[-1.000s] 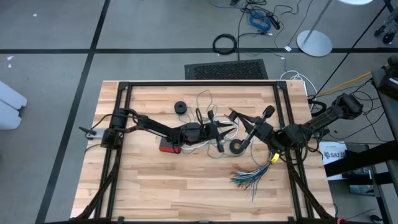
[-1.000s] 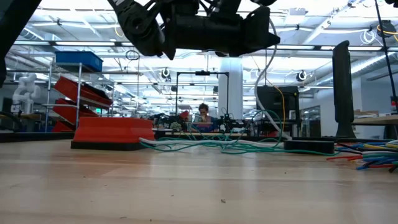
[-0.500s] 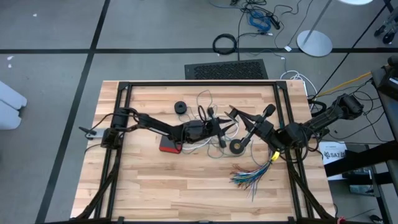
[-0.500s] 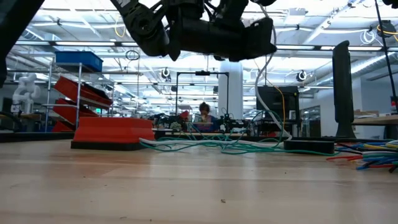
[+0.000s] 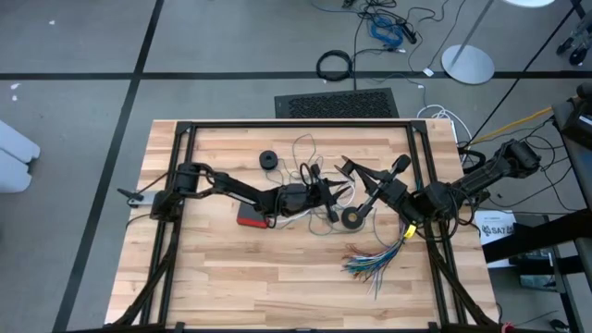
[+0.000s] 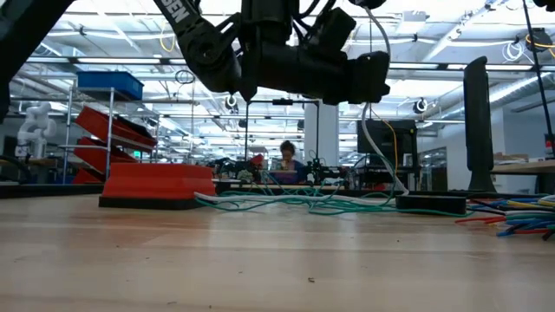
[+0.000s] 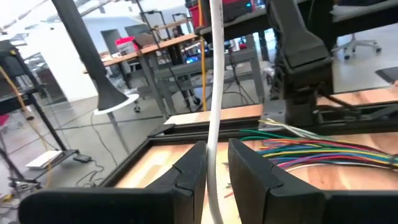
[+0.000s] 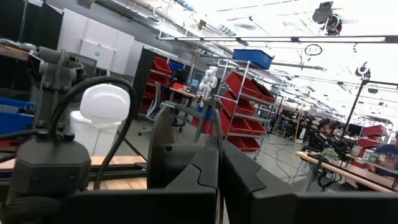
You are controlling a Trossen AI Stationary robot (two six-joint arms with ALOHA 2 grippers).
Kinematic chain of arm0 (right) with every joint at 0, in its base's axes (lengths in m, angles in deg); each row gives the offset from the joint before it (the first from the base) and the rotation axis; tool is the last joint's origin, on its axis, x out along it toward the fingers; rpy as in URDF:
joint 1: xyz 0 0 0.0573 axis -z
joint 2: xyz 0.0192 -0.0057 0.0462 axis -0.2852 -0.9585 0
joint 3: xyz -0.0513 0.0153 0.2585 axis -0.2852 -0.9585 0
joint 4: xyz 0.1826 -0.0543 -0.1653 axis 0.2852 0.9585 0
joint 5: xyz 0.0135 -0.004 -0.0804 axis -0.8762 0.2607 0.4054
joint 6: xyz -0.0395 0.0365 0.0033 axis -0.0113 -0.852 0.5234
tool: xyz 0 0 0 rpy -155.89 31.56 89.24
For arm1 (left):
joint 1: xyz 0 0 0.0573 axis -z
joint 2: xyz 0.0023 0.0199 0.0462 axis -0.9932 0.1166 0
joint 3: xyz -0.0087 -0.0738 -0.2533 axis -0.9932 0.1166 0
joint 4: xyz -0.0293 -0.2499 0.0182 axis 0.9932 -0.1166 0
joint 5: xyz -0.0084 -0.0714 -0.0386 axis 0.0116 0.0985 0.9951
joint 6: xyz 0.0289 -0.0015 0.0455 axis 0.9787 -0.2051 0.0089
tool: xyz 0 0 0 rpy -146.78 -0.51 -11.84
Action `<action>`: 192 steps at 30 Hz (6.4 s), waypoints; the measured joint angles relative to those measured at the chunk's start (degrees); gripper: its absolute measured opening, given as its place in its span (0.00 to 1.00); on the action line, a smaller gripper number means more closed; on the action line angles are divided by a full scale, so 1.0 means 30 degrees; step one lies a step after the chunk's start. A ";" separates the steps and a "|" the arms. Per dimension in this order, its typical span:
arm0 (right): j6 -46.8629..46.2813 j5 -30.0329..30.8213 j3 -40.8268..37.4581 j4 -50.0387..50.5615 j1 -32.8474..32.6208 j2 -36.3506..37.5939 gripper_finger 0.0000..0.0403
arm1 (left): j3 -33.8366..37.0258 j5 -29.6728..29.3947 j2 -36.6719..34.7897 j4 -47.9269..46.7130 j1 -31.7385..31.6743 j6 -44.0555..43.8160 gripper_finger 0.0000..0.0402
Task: Coiling cords
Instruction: Coil the white wire cable on the spool
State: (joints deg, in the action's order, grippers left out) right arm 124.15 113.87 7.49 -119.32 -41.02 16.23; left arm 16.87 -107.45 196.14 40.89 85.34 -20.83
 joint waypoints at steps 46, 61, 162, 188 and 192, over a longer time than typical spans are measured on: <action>-0.6836 0.5369 0.0007 1.1211 -0.1257 0.0007 0.00 | -0.3891 -0.3078 -0.3291 -1.2733 0.2129 0.3739 0.02; -0.7725 0.6943 0.0000 1.1983 -0.3482 0.0348 0.00 | -0.3880 -0.3280 -0.5978 -1.7009 0.1331 0.3182 0.02; -0.0313 0.2940 -0.0007 0.4290 0.0218 0.3454 0.00 | -0.1625 0.4382 -0.3031 -0.7649 -0.1479 -0.2380 0.01; -1.5378 0.5689 0.0000 2.2655 0.0502 0.2888 0.00 | -0.1931 0.3847 -0.3905 -0.9279 -0.0360 -0.0240 0.00; -1.6136 0.4329 0.0000 2.3009 0.0490 0.2456 0.00 | -0.1931 0.4188 -0.3905 -0.9181 -0.0842 -0.0253 0.00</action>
State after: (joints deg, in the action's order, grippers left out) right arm 75.74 126.86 7.49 -50.29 -39.55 23.60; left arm 11.08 -94.89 184.42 13.34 82.82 -21.59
